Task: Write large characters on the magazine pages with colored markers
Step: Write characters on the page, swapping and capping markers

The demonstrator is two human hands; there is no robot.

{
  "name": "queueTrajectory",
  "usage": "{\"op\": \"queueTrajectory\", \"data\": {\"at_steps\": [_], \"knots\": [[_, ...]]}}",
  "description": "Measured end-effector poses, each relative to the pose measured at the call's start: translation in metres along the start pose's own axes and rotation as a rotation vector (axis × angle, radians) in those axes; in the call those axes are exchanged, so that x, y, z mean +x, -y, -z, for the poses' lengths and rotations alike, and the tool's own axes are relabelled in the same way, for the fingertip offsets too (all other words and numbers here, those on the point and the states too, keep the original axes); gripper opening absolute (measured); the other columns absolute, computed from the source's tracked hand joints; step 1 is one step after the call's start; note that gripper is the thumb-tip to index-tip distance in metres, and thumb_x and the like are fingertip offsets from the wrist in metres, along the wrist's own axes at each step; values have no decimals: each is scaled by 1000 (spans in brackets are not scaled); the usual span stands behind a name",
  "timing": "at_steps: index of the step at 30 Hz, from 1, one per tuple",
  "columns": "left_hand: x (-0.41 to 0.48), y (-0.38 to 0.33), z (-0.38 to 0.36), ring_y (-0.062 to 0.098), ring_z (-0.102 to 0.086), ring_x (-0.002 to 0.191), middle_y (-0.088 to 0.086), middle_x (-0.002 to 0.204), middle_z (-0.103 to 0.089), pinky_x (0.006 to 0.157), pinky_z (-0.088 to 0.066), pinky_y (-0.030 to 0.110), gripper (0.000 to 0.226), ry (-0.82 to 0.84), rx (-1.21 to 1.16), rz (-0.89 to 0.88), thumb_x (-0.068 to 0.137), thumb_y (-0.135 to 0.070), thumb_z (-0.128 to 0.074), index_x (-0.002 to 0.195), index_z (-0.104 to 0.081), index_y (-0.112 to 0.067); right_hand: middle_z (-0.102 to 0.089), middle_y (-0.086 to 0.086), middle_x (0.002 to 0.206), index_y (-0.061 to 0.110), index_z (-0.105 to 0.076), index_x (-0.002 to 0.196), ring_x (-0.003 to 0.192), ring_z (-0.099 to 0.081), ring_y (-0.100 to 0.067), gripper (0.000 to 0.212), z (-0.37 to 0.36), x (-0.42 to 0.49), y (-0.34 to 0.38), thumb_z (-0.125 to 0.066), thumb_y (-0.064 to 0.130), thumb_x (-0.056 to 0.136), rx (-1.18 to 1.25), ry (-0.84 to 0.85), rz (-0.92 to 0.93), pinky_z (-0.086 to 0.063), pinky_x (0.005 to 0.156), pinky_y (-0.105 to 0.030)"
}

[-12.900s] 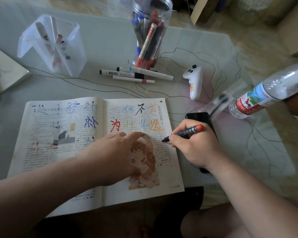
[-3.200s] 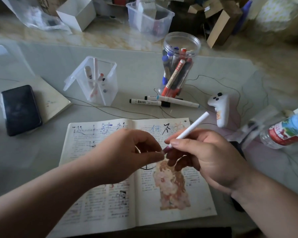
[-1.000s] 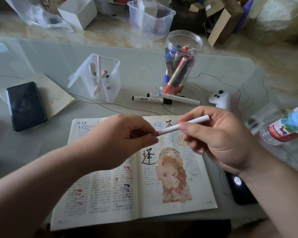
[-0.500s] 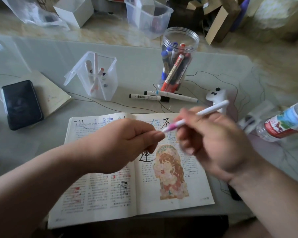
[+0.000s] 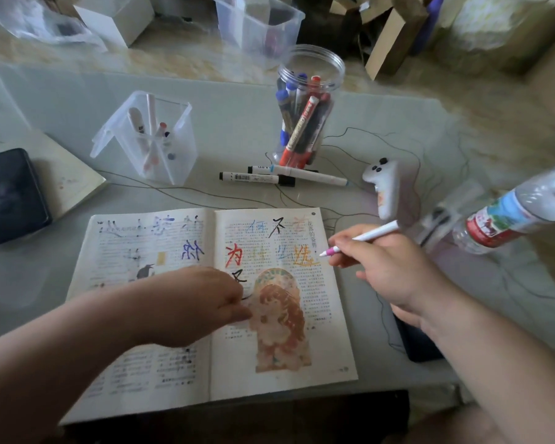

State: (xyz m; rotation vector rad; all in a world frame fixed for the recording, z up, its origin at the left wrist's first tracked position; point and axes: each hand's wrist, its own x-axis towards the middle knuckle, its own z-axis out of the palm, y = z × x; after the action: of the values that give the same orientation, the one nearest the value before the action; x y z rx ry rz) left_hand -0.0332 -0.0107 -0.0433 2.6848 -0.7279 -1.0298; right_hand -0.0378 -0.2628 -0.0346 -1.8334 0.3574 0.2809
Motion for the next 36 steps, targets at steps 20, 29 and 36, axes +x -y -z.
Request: {"op": "queueTrajectory", "data": {"at_steps": [20, 29, 36], "knots": [[1, -22, -20, 5, 13, 152, -29, 163, -5, 124, 0, 46, 31, -96, 67, -141, 99, -57, -46, 119, -62, -39, -71, -10, 69, 15, -68, 74, 67, -62, -30, 11, -25, 12, -20, -75, 17, 83, -335, 43, 242, -50, 60, -37], [5, -14, -20, 13, 16, 153, -27, 164, -2, 123, -3, 58, 32, -5, 76, -122, 100, -56, -46, 108, -66, -32, -67, -4, 60, 16, -71, 72, 53, -53, -12, 14, -29, 19, -26, -78, 18, 83, -338, 27, 256, -40, 55, -26], [6, -15, -19, 16, 17, 153, -26, 165, -2, 123, -3, 60, 29, 11, 92, -116, 100, -57, -45, 98, -63, -35, -65, -4, 59, 16, -70, 70, 50, -47, -8, 17, -29, 20, -26, -80, 22, 82, -382, 32, 248, -36, 50, -20]]}}
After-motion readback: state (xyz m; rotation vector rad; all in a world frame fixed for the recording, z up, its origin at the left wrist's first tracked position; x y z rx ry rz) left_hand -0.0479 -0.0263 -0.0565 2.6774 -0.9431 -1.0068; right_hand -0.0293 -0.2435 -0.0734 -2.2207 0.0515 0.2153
